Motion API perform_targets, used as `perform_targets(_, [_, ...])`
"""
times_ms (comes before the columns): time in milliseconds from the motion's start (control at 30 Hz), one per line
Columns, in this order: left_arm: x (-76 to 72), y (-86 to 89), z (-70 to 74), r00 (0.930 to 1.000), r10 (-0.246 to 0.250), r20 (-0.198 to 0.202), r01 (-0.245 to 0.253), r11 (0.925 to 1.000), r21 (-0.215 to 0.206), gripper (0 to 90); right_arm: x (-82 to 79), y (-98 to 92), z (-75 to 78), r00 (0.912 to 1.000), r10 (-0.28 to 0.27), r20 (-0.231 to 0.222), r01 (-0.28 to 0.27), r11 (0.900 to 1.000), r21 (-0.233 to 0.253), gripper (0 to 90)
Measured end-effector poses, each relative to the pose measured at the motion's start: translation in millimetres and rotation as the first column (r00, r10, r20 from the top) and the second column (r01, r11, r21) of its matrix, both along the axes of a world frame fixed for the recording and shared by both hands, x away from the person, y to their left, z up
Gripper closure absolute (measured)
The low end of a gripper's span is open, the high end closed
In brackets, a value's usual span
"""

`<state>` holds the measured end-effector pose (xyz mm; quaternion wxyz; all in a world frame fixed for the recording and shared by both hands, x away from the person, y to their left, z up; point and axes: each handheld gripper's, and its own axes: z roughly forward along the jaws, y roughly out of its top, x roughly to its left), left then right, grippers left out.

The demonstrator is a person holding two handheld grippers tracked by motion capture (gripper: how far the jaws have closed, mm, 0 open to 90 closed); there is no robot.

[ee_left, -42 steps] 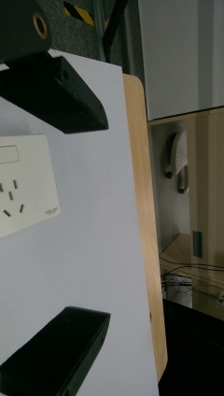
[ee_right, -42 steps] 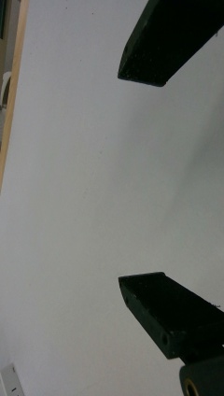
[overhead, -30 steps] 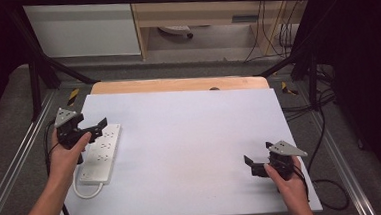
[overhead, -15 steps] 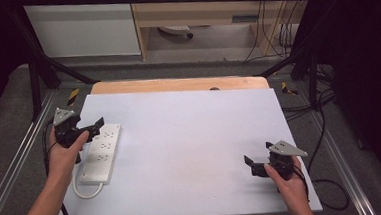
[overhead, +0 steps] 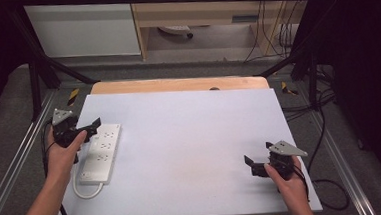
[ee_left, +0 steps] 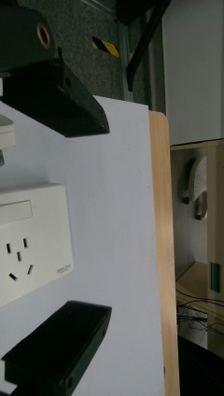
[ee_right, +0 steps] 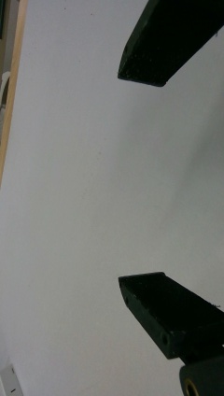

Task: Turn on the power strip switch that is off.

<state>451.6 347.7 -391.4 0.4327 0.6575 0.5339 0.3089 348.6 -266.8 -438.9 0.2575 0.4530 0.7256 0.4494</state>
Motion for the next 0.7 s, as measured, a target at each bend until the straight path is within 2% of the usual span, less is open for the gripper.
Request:
perform_targets(333, [0.9,6.8,-4.9,0.9988,0.025,-0.042,-0.025,0.9997,-0.005,26.9,0.2,-0.3,-0.2,1.0000,-0.001,-0.002,0.001,1.000,0.000,3.5])
perform_targets(700, [-1.7,9.6,-9.2,0.9982,0.025,-0.055,-0.024,0.9994,0.026,57.1,0.4,-0.2,-0.5,1.0000,-0.001,-0.005,0.001,1.000,-0.002,3.5])
